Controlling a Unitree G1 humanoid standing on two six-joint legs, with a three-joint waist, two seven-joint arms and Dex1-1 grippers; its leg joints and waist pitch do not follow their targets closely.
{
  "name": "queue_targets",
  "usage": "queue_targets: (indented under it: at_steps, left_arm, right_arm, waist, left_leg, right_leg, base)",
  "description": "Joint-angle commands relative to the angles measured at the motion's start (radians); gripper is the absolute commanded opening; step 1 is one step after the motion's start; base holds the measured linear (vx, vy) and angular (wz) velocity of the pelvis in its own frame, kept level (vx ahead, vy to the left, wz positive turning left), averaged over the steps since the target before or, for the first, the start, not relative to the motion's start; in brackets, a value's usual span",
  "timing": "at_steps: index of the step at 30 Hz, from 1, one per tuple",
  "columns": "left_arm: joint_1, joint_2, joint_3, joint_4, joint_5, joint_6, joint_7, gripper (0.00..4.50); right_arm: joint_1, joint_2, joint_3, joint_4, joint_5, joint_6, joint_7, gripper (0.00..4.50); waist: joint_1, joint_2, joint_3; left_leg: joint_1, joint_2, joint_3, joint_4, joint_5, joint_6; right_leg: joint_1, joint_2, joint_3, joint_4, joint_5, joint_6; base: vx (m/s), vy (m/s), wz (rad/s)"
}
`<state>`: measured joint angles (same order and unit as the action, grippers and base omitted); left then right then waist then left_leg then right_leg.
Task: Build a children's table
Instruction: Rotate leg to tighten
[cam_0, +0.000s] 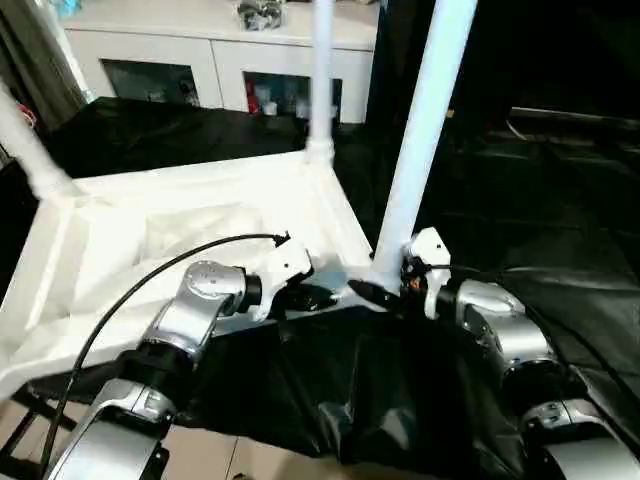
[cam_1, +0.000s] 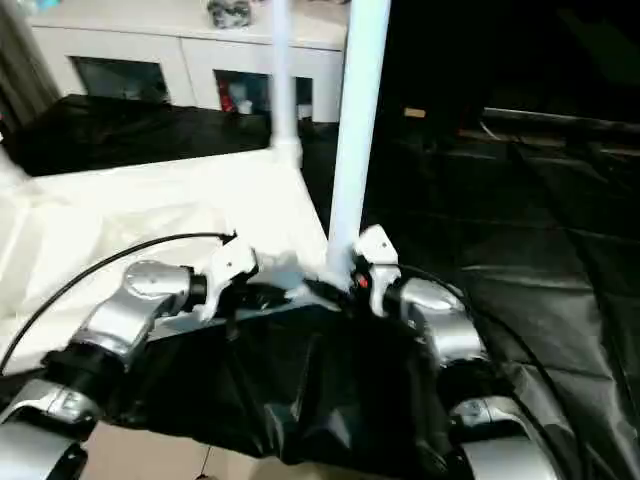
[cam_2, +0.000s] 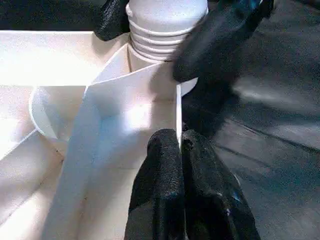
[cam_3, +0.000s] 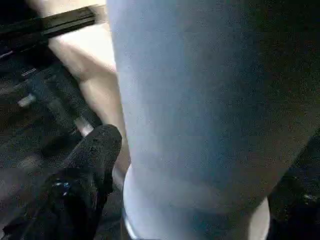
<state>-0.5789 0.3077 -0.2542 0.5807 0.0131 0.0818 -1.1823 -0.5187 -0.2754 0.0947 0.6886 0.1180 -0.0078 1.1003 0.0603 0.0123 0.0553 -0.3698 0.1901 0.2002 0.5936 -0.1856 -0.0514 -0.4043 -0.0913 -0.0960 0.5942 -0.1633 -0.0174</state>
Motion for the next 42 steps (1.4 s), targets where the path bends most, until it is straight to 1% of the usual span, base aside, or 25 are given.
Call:
queue_targets:
  at_steps: [1,5,7,8,11,14,17,20,22,23,24,25,26,27,28,29,31,32,34,36,37,38,39,41,42]
  left_arm:
    - [-0.007,0.0,-0.014,-0.058,-0.03,-0.018,-0.042,0.0]
    - [-0.002,0.012,-0.016,-0.072,-0.039,-0.006,-0.066,0.0]
    - [0.004,0.021,-0.02,-0.085,-0.044,0.004,-0.086,0.0]
    - [0.004,0.021,-0.02,-0.087,-0.044,0.005,-0.088,0.0]
    - [0.011,0.022,-0.023,-0.096,-0.048,0.01,-0.091,0.0]
    - [0.017,0.012,-0.022,-0.1,-0.052,0.016,-0.078,0.0]
    - [0.013,-0.005,-0.016,-0.09,-0.044,0.016,-0.044,0.0]
    - [-0.013,-0.047,-0.001,-0.044,-0.024,0.01,0.048,0.0]
    - [-0.031,-0.073,0.007,-0.02,-0.013,0.011,0.101,0.0]
    - [-0.036,-0.081,0.009,-0.014,-0.01,0.012,0.116,0.0]
    - [-0.058,-0.111,0.015,0.014,0.004,0.008,0.18,0.0]
    - [-0.074,-0.131,0.017,0.034,0.013,0.008,0.218,0.0]
    - [-0.079,-0.136,0.017,0.039,0.015,0.008,0.228,0.0]
    - [-0.079,-0.136,0.017,0.039,0.015,0.008,0.228,0.0]
    - [-0.084,-0.142,0.016,0.045,0.018,0.008,0.237,0.0]
    - [-0.111,-0.173,0.021,0.077,0.031,0.019,0.308,0.0]
    - [-0.135,-0.209,0.026,0.104,0.039,0.024,0.368,0.0]
    - [-0.14,-0.216,0.027,0.111,0.041,0.024,0.38,0.0]
    - [-0.146,-0.238,0.027,0.12,0.045,0.023,0.393,0.0]
    - [-0.148,-0.246,0.025,0.126,0.048,0.017,0.393,0.0]
    - [-0.147,-0.247,0.023,0.126,0.048,0.013,0.388,0.0]
    - [-0.144,-0.244,0.02,0.123,0.048,0.011,0.381,0.0]
    - [-0.133,-0.232,0.015,0.111,0.046,0.002,0.356,0.0]
    - [-0.126,-0.223,0.014,0.103,0.042,0.0,0.341,0.0]
    - [-0.117,-0.209,0.009,0.094,0.034,-0.011,0.31,0.0]
  right_arm:
    - [0.018,-0.001,0.075,-0.05,0.016,0.03,0.123,3.74]
    - [0.032,-0.025,0.098,-0.078,0.015,0.051,0.18,3.74]
    - [0.041,-0.04,0.114,-0.097,0.012,0.072,0.219,3.6]
    - [0.042,-0.041,0.115,-0.098,0.011,0.073,0.222,3.6]
    - [0.047,-0.04,0.114,-0.112,0.017,0.082,0.22,3.29]
    - [0.052,-0.025,0.107,-0.121,0.025,0.091,0.199,3.22]
    - [0.053,-0.007,0.095,-0.114,0.021,0.085,0.158,2.87]
    - [0.039,0.041,0.059,-0.07,-0.004,0.061,0.01,2.75]
    - [0.027,0.071,0.038,-0.035,-0.026,0.035,-0.092,2.72]
    - [0.023,0.08,0.033,-0.025,-0.03,0.031,-0.12,2.72]
    - [0.005,0.113,0.013,0.013,-0.047,0.045,-0.237,2.72]
    - [-0.007,0.134,0.001,0.037,-0.056,0.042,-0.308,2.72]
    - [-0.009,0.14,-0.002,0.043,-0.057,0.041,-0.324,2.72]
    - [-0.009,0.14,-0.002,0.043,-0.057,0.041,-0.324,2.72]
    - [-0.012,0.148,-0.007,0.048,-0.056,0.037,-0.341,2.72]
    - [-0.035,0.184,-0.032,0.087,-0.063,0.058,-0.463,2.72]
    - [-0.066,0.226,-0.06,0.135,-0.065,0.081,-0.593,2.72]
    - [-0.073,0.236,-0.067,0.145,-0.066,0.084,-0.615,2.72]
    - [-0.087,0.27,-0.065,0.158,-0.068,0.067,-0.621,2.72]
    - [-0.097,0.283,-0.061,0.169,-0.075,0.041,-0.629,2.72]
    - [-0.104,0.285,-0.062,0.176,-0.073,0.029,-0.629,3.26]
    - [-0.108,0.283,-0.066,0.179,-0.067,0.026,-0.621,3.4]
    - [-0.113,0.274,-0.075,0.175,-0.048,0.033,-0.576,3.4]
    - [-0.112,0.267,-0.074,0.168,-0.042,0.033,-0.55,3.77]
    - [-0.112,0.251,-0.062,0.165,-0.058,0.016,-0.54,3.77]
  waist:
    - [0.003,-0.004,-0.069]
    - [0.005,-0.002,-0.067]
    - [0.006,-0.003,-0.066]
    - [0.006,-0.003,-0.066]
    - [0.007,-0.003,-0.068]
    - [0.007,-0.002,-0.068]
    - [0.007,-0.004,-0.067]
    - [0.002,-0.004,-0.065]
    - [-0.006,-0.005,-0.063]
    - [-0.007,-0.005,-0.063]
    - [-0.011,-0.004,-0.059]
    - [-0.013,-0.005,-0.061]
    - [-0.015,-0.005,-0.061]
    - [-0.016,-0.005,-0.061]
    - [-0.017,-0.007,-0.062]
    - [-0.017,-0.003,-0.063]
    - [-0.024,-0.002,-0.064]
    - [-0.025,-0.002,-0.065]
    - [-0.024,-0.003,-0.068]
    - [-0.023,-0.004,-0.07]
    - [-0.023,-0.003,-0.071]
    - [-0.022,-0.003,-0.071]
    - [-0.022,-0.008,-0.071]
    - [-0.021,-0.004,-0.07]
    - [-0.021,-0.004,-0.069]
  left_leg:
    - [0.012,0.052,-0.019,-0.068,-0.22,0.078]
    - [0.015,0.053,-0.02,-0.071,-0.237,0.065]
    - [0.016,0.054,-0.021,-0.072,-0.244,0.056]
    - [0.016,0.054,-0.022,-0.072,-0.245,0.054]
    - [0.015,0.053,-0.022,-0.071,-0.234,0.052]
    - [0.015,0.053,-0.022,-0.071,-0.231,0.052]
    - [0.015,0.052,-0.022,-0.071,-0.234,0.049]
    - [0.016,0.049,-0.024,-0.073,-0.255,0.035]
    - [0.021,0.047,-0.028,-0.073,-0.283,0.016]
    - [0.02,0.046,-0.027,-0.073,-0.284,0.016]
    - [0.022,0.046,-0.028,-0.074,-0.294,0.011]
    - [0.025,0.043,-0.03,-0.073,-0.307,0.005]
    - [0.023,0.043,-0.029,-0.074,-0.304,0.005]
    - [0.022,0.043,-0.03,-0.074,-0.304,0.004]
    - [0.02,0.043,-0.029,-0.073,-0.302,0.017]
    - [0.022,0.045,-0.03,-0.073,-0.297,0.016]
    - [0.022,0.043,-0.03,-0.075,-0.291,0.003]
    - [0.021,0.042,-0.03,-0.074,-0.289,0.002]
    - [0.015,0.044,-0.028,-0.073,-0.268,0.018]
    - [0.014,0.043,-0.026,-0.071,-0.249,0.028]
    - [0.011,0.04,-0.024,-0.069,-0.227,0.042]
    - [0.012,0.041,-0.023,-0.068,-0.222,0.046]
    - [0.01,0.041,-0.023,-0.068,-0.215,0.056]
    - [0.009,0.044,-0.024,-0.069,-0.214,0.062]
    - [0.012,0.044,-0.024,-0.07,-0.221,0.061]
  right_leg:
    - [0.053,-0.065,0.055,-0.068,-0.25,-0.239]
    - [0.048,-0.065,0.055,-0.07,-0.279,-0.236]
    - [0.048,-0.066,0.056,-0.071,-0.296,-0.231]
    - [0.048,-0.066,0.056,-0.072,-0.299,-0.23]
    - [0.049,-0.068,0.056,-0.07,-0.29,-0.229]
    - [0.048,-0.067,0.056,-0.071,-0.284,-0.231]
    - [0.048,-0.067,0.056,-0.072,-0.292,-0.227]
    - [0.046,-0.068,0.055,-0.078,-0.334,-0.215]
    - [0.043,-0.071,0.054,-0.087,-0.408,-0.193]
    - [0.042,-0.071,0.054,-0.09,-0.416,-0.188]
    - [0.038,-0.069,0.054,-0.094,-0.438,-0.179]
    - [0.04,-0.07,0.051,-0.095,-0.462,-0.171]
    - [0.039,-0.069,0.051,-0.096,-0.465,-0.166]
    - [0.04,-0.07,0.051,-0.096,-0.465,-0.164]
    - [0.041,-0.07,0.052,-0.099,-0.462,-0.157]
    - [0.039,-0.07,0.053,-0.097,-0.45,-0.16]
    - [0.037,-0.067,0.052,-0.094,-0.427,-0.171]
    - [0.038,-0.067,0.051,-0.092,-0.418,-0.175]
    - [0.045,-0.068,0.054,-0.086,-0.347,-0.19]
    - [0.045,-0.068,0.055,-0.082,-0.306,-0.201]
    - [0.049,-0.067,0.054,-0.078,-0.275,-0.214]
    - [0.049,-0.068,0.054,-0.077,-0.268,-0.216]
    - [0.051,-0.068,0.054,-0.076,-0.259,-0.22]
    - [0.052,-0.068,0.053,-0.075,-0.26,-0.222]
    - [0.05,-0.067,0.053,-0.076,-0.266,-0.223]
  base:
    - [0.0,0.0,0.0]
    - [0.0,0.0,0.0]
    - [0.0,0.0,0.0]
    - [0.0,0.0,0.0]
    - [0.0,0.0,0.0]
    - [0.0,0.0,0.0]
    - [0.0,0.0,0.0]
    - [0.0,0.0,0.0]
    - [0.0,0.0,0.0]
    - [0.0,0.0,0.0]
    - [0.0,0.0,0.0]
    - [0.0,0.0,0.0]
    - [0.0,0.0,0.0]
    - [0.0,0.0,0.0]
    - [0.0,0.0,0.0]
    - [0.0,0.0,0.0]
    - [0.0,0.0,0.0]
    - [0.0,0.0,0.0]
    - [0.0,0.0,0.0]
    - [0.0,0.0,0.0]
    - [0.0,0.0,0.0]
    - [0.0,0.0,0.0]
    - [0.0,0.0,0.0]
    - [0.0,0.0,0.0]
    - [0.0,0.0,0.0]
